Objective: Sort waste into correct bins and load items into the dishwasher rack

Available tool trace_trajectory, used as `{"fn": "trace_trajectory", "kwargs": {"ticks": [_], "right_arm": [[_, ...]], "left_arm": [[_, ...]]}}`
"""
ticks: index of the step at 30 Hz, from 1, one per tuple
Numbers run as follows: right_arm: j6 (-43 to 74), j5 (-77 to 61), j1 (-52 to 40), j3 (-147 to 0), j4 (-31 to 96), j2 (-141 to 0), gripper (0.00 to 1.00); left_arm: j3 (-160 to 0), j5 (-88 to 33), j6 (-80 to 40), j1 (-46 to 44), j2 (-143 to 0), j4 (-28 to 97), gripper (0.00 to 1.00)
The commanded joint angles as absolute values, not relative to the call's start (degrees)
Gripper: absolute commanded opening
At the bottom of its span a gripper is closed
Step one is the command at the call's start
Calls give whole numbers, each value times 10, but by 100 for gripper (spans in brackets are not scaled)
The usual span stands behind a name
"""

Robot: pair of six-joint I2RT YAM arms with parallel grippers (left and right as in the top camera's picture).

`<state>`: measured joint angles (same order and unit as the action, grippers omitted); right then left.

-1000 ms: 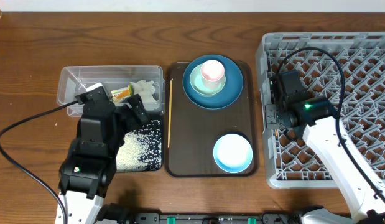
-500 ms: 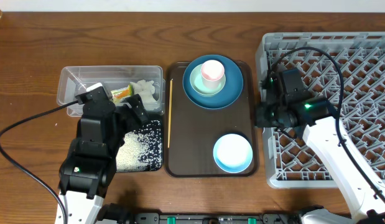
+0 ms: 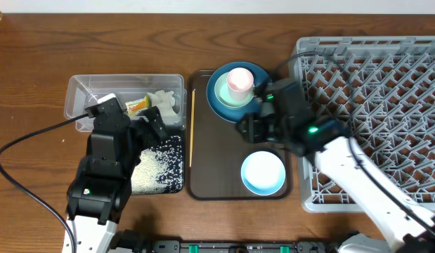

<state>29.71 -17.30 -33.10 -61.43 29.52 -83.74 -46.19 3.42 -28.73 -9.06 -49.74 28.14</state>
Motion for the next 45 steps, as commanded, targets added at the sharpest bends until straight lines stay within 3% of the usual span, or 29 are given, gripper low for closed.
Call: {"fn": "trace_trajectory", "kwargs": {"ticks": [1, 8, 13, 21, 27, 36, 45], "right_arm": [[356, -96, -388, -621, 264, -873, 40], [366, -53, -484, -621, 104, -975, 44], [366, -20, -521, -621, 16, -1048, 40], [366, 13, -529, -621, 1, -1098, 37], [366, 17, -529, -621, 2, -1103, 11], [367, 45, -530, -621, -7, -1118, 12], [366, 46, -539, -621, -34, -1136, 7]], "left_arm": [[-460, 45, -293, -88, -498, 281, 98], [-460, 45, -293, -88, -498, 281, 98], [-460, 46, -293, -88, -498, 281, 98], [-460, 46, -293, -88, -498, 280, 98], [-460, 45, -293, -88, -498, 280, 98], [-460, 45, -293, -88, -498, 280, 98], [-460, 45, -293, -88, -498, 281, 98]]}}
